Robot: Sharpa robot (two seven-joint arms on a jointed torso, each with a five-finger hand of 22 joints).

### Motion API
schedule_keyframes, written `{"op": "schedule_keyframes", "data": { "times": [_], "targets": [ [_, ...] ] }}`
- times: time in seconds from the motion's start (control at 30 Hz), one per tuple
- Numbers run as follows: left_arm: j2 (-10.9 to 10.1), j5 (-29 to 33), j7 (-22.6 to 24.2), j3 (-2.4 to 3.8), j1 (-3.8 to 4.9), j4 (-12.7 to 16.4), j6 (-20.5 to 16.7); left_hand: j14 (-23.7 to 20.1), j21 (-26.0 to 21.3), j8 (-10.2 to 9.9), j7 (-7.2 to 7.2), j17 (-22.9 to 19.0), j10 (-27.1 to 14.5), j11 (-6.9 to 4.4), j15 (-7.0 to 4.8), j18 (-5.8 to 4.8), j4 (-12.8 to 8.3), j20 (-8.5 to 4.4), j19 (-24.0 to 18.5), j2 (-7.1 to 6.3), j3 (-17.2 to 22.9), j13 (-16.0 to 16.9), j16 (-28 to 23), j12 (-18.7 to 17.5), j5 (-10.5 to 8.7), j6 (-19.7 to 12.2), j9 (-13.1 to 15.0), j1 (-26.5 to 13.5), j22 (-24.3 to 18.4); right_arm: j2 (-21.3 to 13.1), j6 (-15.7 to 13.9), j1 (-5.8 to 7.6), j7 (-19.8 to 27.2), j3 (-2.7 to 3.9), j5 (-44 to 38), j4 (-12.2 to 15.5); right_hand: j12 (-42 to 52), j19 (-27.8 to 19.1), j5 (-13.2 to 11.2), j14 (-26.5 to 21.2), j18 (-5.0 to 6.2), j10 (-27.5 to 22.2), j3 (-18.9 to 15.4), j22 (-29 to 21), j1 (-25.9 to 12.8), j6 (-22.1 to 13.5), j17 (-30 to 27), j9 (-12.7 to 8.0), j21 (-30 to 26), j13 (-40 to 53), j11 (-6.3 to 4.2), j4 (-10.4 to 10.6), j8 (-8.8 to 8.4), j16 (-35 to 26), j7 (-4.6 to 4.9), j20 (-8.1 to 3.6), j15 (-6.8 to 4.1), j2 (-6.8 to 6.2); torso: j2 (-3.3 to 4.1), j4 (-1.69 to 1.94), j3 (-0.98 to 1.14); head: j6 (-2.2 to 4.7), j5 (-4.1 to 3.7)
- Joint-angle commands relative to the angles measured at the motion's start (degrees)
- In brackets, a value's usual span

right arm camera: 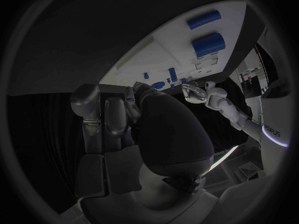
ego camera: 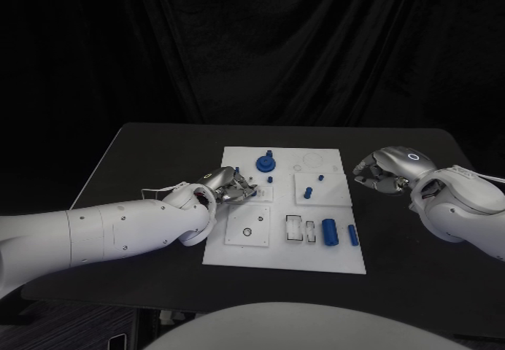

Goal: Assemble the parts on the task board

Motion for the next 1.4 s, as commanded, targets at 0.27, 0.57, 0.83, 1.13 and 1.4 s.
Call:
{"op": "schedule_keyframes", "data": {
  "times": [0.27,0.57,0.83,1.13,1.4],
  "targets": [
    [0.0,0.4,-1.0,-0.34,-0.66,-0.3,2.8,6.0,-0.6,-0.3,0.58,15.1,5.8,0.4,0.46,0.94,1.4,0.06,-0.6,0.38,-2.5,15.0,0.2,0.2,-10.52,-0.4,-0.5,0.1,8.6,-0.1,0.4,-0.16,-1.4,0.03,-0.2,0.1,-0.3,0.2,0.3,0.7,0.19,-0.2,0.3,6.2,0.2,0.3,-0.1,-0.1,-0.2,-0.1,0.28,0.2,0.16,-0.2,0.07,0.07,-0.31,-0.43,-0.01,0.01,0.0,-0.01,-0.04],
    [0.0,0.4,-1.5,-0.34,-0.76,-0.6,3.4,6.0,-1.0,-0.8,0.9,15.1,5.8,0.7,0.72,1.02,5.2,0.33,-0.7,0.56,-9.0,15.0,0.2,0.2,-16.04,-0.4,-1.1,-3.8,8.5,-0.1,0.6,-0.16,-1.6,0.03,-0.2,0.1,-0.4,0.2,0.3,0.7,0.21,-0.3,0.3,6.2,0.2,0.2,-0.1,-0.1,-0.3,-0.2,0.28,0.2,0.13,-0.3,0.08,0.06,-0.32,-0.46,0.02,0.02,0.01,-0.01,-0.11],
    [0.1,0.4,-0.1,-0.34,-0.96,-1.1,3.1,6.0,-1.3,-0.9,0.69,15.1,5.8,0.56,0.64,1.07,3.8,0.28,-0.8,3.26,-10.1,15.0,0.2,0.2,-2.3,-0.7,-1.2,0.4,8.5,-0.1,0.6,-0.17,-1.5,0.03,-0.2,0.0,-0.4,0.2,0.3,0.7,0.22,-0.3,0.3,6.2,0.2,0.2,-0.1,-0.1,-0.4,-0.2,0.26,0.2,0.09,-0.3,0.09,0.06,-0.32,-0.5,0.03,-0.02,-0.01,-0.01,-0.09],
    [0.2,0.4,1.1,-0.34,-1.19,-1.3,2.8,6.0,-1.6,-1.0,0.44,15.1,5.8,0.34,0.49,1.15,2.1,0.15,-1.1,2.92,-7.5,15.0,0.2,0.2,6.16,-1.0,-1.3,4.9,8.4,-0.1,0.5,-0.2,-1.5,0.03,-0.2,0.0,-0.4,0.2,0.3,0.7,0.22,-0.3,0.3,6.2,0.2,0.2,-0.1,-0.1,-0.4,-0.2,0.26,0.2,0.09,-0.3,0.09,0.06,-0.32,-0.5,0.02,0.01,-0.02,-0.01,-0.1],
    [0.1,0.4,2.0,-0.34,-1.38,-1.4,2.4,6.0,-1.7,-0.6,0.26,15.1,5.8,0.16,0.35,1.17,0.3,0.03,-1.2,1.9,-4.9,15.0,0.2,0.2,7.25,-0.9,-1.1,7.3,8.4,-0.1,0.5,-0.21,-1.5,0.03,-0.2,0.0,-0.4,0.2,0.3,0.7,0.22,-0.3,0.3,6.2,0.2,0.2,-0.1,-0.1,-0.4,-0.2,0.26,0.2,0.09,-0.3,0.09,0.06,-0.32,-0.5,-0.01,-0.03,-0.02,-0.01,-0.02]
  ]
}}
